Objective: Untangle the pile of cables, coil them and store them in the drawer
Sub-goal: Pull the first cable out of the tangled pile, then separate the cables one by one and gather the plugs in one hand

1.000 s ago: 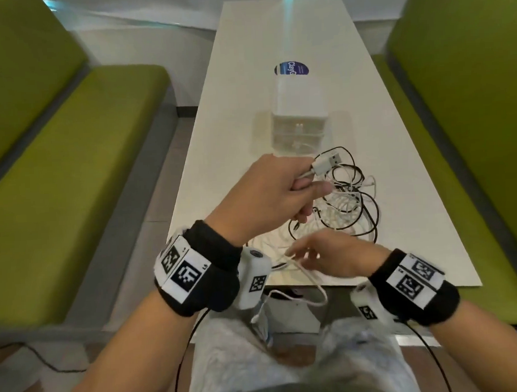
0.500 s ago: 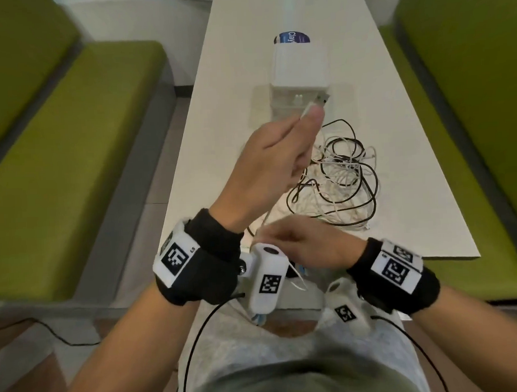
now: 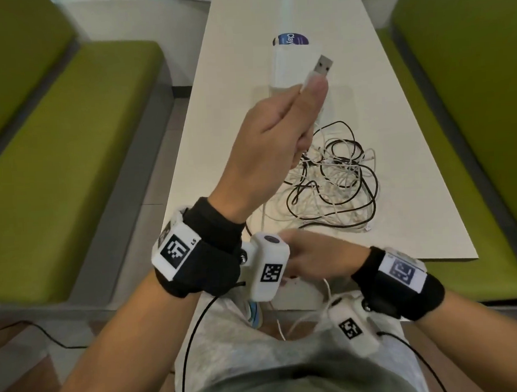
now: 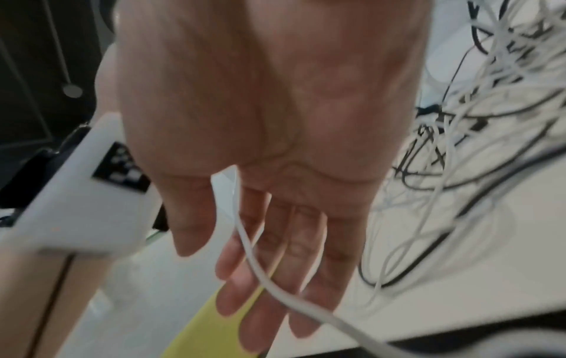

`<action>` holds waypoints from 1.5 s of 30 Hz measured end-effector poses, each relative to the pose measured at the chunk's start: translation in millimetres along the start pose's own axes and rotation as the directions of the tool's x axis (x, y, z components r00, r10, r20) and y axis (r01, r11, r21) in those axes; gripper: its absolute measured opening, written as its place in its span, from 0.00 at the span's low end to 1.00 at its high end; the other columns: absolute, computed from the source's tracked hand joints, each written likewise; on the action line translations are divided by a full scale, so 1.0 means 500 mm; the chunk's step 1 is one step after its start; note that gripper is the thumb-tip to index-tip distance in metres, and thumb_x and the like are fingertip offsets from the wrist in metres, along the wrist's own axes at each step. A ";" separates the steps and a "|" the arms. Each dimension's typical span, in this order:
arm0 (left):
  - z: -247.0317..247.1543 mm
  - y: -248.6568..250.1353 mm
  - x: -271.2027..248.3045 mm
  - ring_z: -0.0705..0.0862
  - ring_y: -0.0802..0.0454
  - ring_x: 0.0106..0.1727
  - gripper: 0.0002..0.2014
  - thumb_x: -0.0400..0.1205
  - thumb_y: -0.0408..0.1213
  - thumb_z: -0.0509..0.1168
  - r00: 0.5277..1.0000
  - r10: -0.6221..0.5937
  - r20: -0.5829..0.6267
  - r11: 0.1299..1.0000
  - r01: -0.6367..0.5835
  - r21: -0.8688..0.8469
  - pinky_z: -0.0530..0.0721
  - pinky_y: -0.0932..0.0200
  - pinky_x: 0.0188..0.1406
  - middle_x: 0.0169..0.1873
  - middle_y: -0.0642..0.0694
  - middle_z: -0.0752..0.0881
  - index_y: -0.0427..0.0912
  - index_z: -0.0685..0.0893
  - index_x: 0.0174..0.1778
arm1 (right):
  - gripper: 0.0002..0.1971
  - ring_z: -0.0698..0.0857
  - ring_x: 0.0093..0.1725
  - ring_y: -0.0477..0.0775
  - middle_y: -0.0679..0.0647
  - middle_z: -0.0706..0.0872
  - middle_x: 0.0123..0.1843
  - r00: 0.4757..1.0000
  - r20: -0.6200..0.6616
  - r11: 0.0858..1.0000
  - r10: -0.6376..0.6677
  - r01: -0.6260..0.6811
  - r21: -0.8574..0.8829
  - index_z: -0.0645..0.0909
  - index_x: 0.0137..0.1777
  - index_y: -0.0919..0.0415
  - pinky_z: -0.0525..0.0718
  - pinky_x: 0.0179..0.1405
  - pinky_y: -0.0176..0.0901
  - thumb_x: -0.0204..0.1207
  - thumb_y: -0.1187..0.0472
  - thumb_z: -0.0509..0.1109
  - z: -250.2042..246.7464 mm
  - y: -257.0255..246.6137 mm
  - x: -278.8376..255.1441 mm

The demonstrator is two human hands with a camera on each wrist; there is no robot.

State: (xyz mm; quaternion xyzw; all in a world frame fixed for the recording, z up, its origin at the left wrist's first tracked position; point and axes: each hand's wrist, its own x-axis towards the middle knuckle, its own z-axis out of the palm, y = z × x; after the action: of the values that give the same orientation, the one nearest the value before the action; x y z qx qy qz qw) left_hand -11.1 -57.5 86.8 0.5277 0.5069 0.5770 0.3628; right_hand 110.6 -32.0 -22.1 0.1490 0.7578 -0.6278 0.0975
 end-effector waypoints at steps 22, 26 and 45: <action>-0.072 -0.113 -0.017 0.57 0.54 0.22 0.16 0.87 0.44 0.58 0.989 -0.043 -0.144 0.999 0.038 -0.036 0.57 0.62 0.20 0.21 0.50 0.61 0.47 0.83 0.34 | 0.09 0.86 0.49 0.42 0.46 0.90 0.50 0.976 -0.205 0.881 0.068 -0.155 -0.447 0.86 0.56 0.51 0.83 0.51 0.40 0.82 0.52 0.67 -0.054 0.078 0.044; -0.085 -0.137 -0.002 0.58 0.56 0.21 0.15 0.86 0.44 0.59 0.974 -0.055 -0.221 0.998 0.047 -0.042 0.59 0.63 0.19 0.20 0.52 0.62 0.45 0.82 0.35 | 0.08 0.86 0.44 0.43 0.43 0.87 0.45 0.936 -0.352 0.890 0.004 -0.164 -0.426 0.86 0.56 0.52 0.83 0.49 0.39 0.81 0.57 0.67 -0.092 0.077 0.051; -0.161 -0.267 0.045 0.62 0.57 0.21 0.28 0.82 0.55 0.57 0.848 -0.289 -0.444 0.956 0.282 -0.085 0.62 0.68 0.21 0.18 0.49 0.64 0.38 0.78 0.22 | 0.09 0.84 0.58 0.64 0.61 0.85 0.58 0.703 -0.682 0.693 0.202 -0.594 -0.408 0.78 0.58 0.65 0.74 0.44 0.45 0.82 0.67 0.60 -0.176 0.041 0.366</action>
State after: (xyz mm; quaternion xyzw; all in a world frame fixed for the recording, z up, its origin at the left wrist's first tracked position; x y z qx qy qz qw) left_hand -109.4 -22.6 -31.3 0.2948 0.6451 0.6276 0.3211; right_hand -50.2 76.9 -85.1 0.4663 0.8518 -0.2351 0.0417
